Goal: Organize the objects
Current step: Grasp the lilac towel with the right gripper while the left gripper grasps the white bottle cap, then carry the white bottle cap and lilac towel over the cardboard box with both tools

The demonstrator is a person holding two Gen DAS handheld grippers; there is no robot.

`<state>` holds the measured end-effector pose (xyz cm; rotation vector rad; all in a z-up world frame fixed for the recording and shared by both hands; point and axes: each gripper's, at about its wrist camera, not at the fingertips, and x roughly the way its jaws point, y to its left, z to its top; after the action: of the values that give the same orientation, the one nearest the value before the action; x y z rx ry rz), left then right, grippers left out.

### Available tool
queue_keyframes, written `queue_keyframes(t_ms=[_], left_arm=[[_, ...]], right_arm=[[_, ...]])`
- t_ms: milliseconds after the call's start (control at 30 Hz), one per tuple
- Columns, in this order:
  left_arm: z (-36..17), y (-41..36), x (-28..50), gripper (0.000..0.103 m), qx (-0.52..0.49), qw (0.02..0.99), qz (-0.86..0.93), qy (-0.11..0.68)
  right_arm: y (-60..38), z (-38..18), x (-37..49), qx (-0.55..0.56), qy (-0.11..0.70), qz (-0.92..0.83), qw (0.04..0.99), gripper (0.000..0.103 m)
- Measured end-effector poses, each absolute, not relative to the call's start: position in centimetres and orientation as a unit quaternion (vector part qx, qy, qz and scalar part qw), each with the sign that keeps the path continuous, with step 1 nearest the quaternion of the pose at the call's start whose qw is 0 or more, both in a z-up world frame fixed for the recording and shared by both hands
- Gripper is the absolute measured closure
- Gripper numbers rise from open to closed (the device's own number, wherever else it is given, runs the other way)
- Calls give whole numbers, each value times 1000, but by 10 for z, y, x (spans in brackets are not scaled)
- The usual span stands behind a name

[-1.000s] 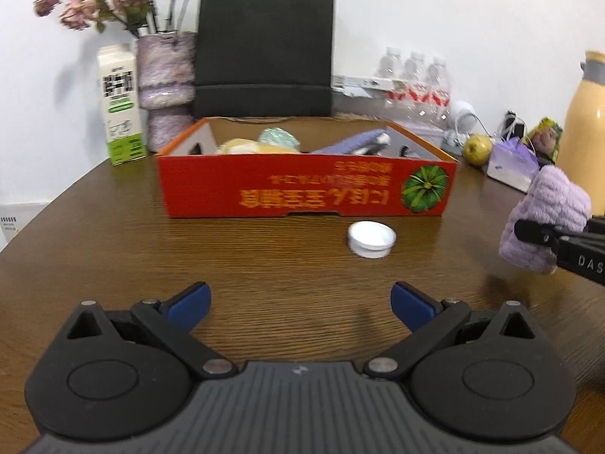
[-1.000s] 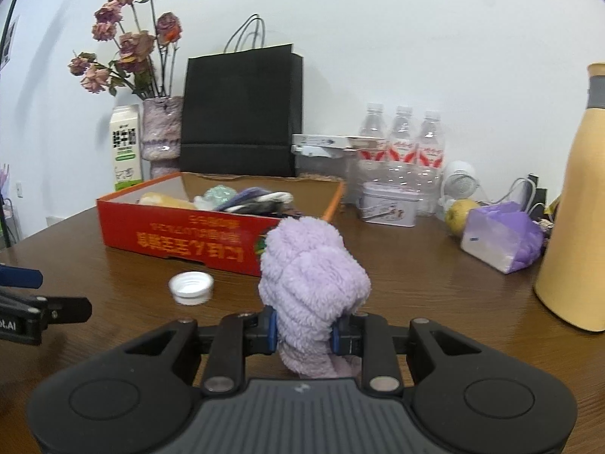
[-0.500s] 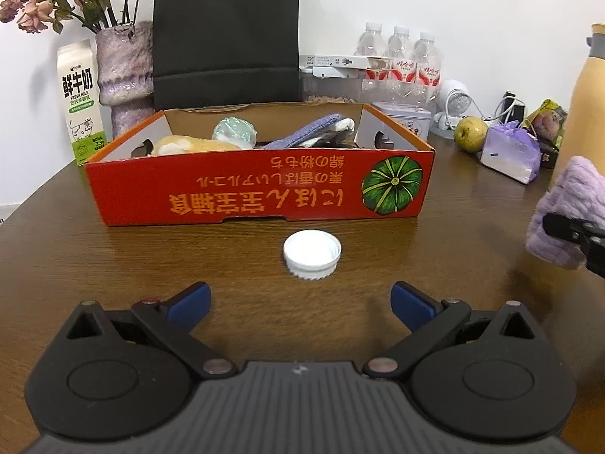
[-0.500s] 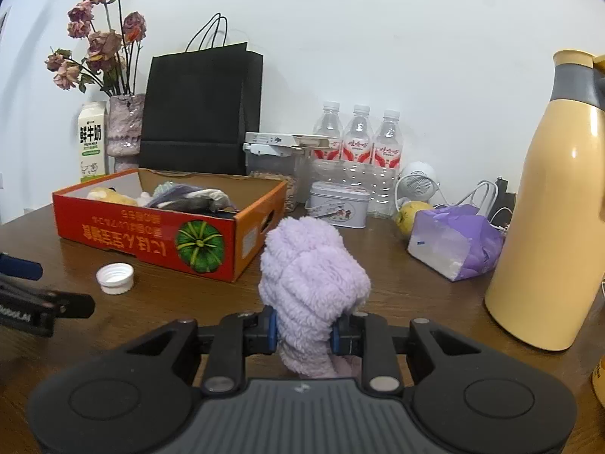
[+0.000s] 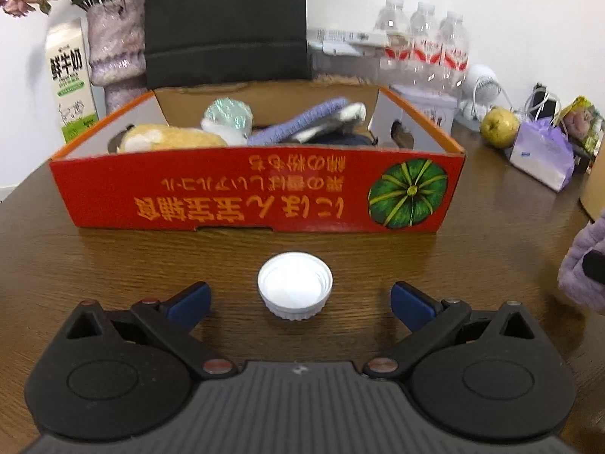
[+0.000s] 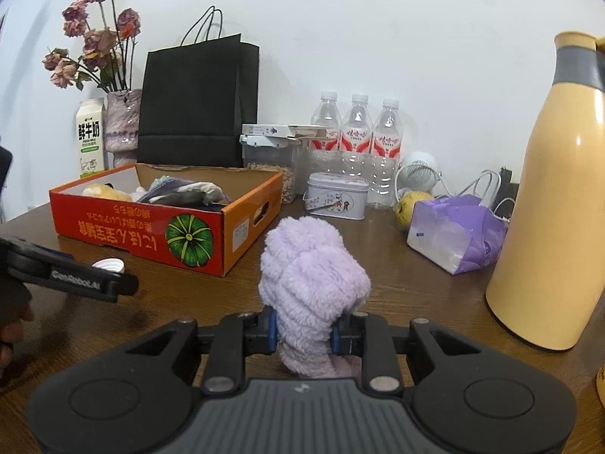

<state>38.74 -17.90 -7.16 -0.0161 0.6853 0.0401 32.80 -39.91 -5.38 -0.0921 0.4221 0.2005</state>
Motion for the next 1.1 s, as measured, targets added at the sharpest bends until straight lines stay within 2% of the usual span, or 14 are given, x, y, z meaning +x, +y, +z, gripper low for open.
queue_keyframes(t_ms=[300, 400, 433, 467, 833, 1100], left_arm=[[-73, -178, 391, 2, -11, 940, 23, 340], [-72, -180, 389, 23, -8, 943, 19, 331], [-70, -181, 387, 44, -5, 946, 15, 324], [-69, -183, 385, 60, -3, 948, 11, 320], [-55, -189, 357, 62, 29, 962, -8, 271], [-45, -169, 337, 62, 16, 967, -8, 254]], right_arm=[[-401, -56, 333, -33, 219, 89, 971, 80], [-402, -56, 333, -29, 219, 84, 972, 80], [-402, -56, 333, -28, 217, 83, 972, 80], [-402, -56, 333, -27, 216, 82, 973, 80], [-407, -54, 328, -12, 205, 89, 975, 80], [-394, -51, 316, -46, 172, 65, 982, 80]])
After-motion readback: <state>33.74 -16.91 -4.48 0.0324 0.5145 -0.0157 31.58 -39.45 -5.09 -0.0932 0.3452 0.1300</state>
